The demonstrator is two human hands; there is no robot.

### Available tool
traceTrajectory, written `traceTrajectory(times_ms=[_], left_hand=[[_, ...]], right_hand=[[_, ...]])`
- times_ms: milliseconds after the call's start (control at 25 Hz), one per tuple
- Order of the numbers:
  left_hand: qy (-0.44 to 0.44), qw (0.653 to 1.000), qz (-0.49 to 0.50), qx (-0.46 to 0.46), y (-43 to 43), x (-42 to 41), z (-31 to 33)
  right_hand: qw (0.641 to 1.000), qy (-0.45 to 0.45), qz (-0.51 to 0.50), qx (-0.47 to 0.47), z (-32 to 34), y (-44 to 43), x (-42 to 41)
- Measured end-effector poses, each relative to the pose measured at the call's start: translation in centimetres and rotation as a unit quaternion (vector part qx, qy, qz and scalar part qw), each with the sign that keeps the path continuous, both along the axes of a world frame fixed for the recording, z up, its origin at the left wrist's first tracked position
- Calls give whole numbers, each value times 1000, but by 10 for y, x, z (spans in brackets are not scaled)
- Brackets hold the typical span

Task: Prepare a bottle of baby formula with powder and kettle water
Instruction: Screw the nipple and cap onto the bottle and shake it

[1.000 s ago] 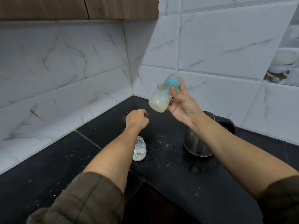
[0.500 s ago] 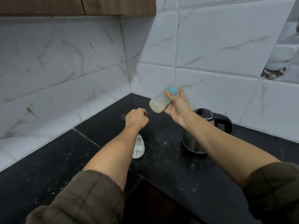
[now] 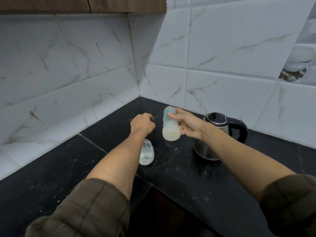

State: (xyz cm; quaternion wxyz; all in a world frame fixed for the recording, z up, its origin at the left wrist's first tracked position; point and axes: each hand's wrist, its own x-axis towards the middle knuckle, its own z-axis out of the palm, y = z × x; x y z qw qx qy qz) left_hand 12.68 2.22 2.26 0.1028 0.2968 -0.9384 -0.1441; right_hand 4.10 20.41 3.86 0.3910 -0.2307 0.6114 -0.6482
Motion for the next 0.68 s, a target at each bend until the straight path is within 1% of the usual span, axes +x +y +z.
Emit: traceTrajectory(times_ms=[120,160,200,280,320,360,440,480,520,600,640,680], left_hand=[[-2,1000,1,0,-2,0,-3],[-4,1000,0,0,-2,-1,-3],[-5,1000,-1,2,-2,-2,-3],[-8,1000,-1,4,-3,-2,-3],[-8,1000,-1,3,-4,-2,-3],[-7,1000,0,2,-4,-2,-4],[-3,1000,2,1,-5,-2,-5],[-1,1000,1,2,-5,-2,-5],[0,1000,0,1,-5,-2,-5],[3,1000,1,1,-5,-2,-4],[2,1000,1,0,-5,-2,-3],[3,1000,1,-1,-6,-2,-4]], right_hand=[[990,-84,-112,-24,-3,-5,-4],[988,-103,-114,-10,-2,-5,-4],[992,-96,-83,16,-1,-3,-3],[997,-46,-4,53,-3,0,-1],[998,-33,11,60,-1,1,1],[998,-37,0,57,1,-1,0],[992,-86,-87,26,2,-4,-4],[987,-112,-115,16,3,-5,-5],[986,-118,-113,22,5,-5,-6],[995,-68,-51,58,5,-4,-5],[997,-42,-33,60,8,-4,-3],[998,-31,-37,40,12,-4,-2]])
